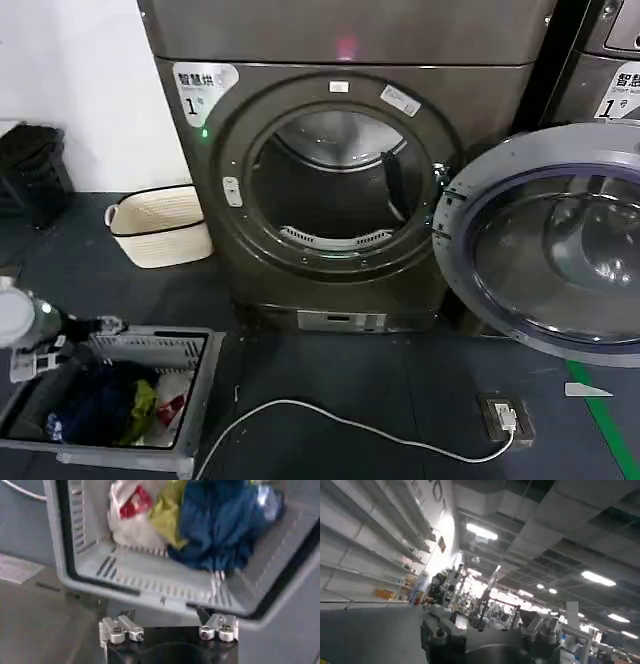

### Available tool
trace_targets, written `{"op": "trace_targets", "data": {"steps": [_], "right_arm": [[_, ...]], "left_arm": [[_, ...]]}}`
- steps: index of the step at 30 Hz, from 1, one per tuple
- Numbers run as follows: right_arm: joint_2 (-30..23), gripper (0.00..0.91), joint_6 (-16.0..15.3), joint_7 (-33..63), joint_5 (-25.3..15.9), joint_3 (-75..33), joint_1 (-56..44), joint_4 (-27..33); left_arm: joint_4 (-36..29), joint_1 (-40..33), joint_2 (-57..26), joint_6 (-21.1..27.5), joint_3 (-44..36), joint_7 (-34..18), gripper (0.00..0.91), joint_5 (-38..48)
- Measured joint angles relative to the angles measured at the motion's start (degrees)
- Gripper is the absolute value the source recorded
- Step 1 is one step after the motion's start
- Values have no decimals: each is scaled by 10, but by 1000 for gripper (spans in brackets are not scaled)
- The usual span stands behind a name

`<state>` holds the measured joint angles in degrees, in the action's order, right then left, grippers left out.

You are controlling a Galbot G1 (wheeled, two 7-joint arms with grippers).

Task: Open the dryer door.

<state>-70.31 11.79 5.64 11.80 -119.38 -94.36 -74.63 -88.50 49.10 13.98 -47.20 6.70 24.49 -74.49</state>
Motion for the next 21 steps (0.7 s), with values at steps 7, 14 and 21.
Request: {"op": "trace_targets", "data": {"steps": [7, 14, 21], "right_arm": [[-1, 907, 0, -1, -3, 4, 3, 1], [0, 907, -4, 2, -14, -3, 4, 6], [-3, 907, -3, 1, -17, 0, 6, 5]], "left_arm": [[17, 64, -13, 0, 0, -1, 907, 17], [28, 79, -11, 0, 0, -1, 907, 20], [27, 80, -20, 0, 1, 0, 907, 23]]}}
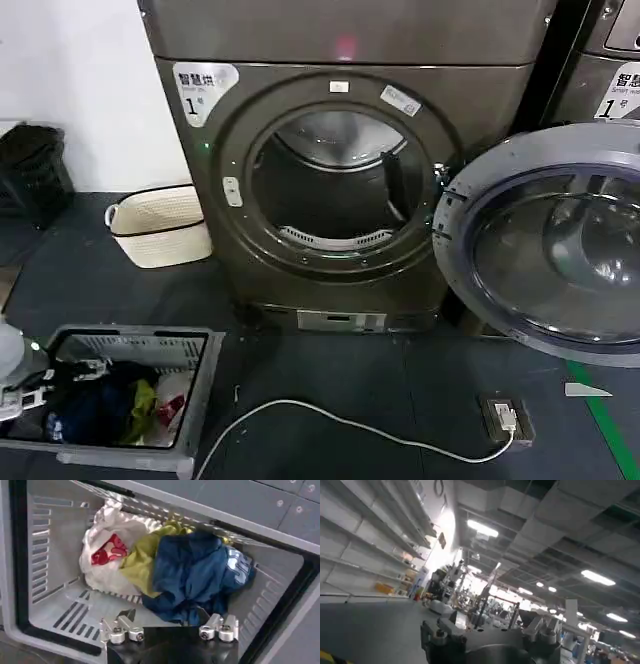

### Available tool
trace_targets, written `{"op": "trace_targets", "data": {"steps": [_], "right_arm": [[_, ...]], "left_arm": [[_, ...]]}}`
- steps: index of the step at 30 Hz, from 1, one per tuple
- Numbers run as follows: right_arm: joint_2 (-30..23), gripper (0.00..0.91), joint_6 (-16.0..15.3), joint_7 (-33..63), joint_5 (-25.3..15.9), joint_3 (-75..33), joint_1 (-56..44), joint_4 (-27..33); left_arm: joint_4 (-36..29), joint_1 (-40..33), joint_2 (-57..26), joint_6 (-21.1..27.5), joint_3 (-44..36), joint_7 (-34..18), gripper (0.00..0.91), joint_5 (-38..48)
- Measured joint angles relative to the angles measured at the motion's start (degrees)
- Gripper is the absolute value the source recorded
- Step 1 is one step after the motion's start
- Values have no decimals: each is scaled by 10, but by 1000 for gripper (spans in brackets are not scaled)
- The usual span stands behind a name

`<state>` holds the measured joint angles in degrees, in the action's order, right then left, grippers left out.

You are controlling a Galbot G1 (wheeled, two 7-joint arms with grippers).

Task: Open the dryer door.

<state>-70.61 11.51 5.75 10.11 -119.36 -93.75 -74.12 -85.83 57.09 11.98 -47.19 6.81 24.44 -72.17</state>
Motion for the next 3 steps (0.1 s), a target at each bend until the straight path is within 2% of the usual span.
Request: {"op": "trace_targets", "data": {"steps": [3], "right_arm": [[1, 907, 0, 0, 0, 0, -1, 0]], "left_arm": [[-12, -2, -11, 0, 1, 0, 907, 8]]}}
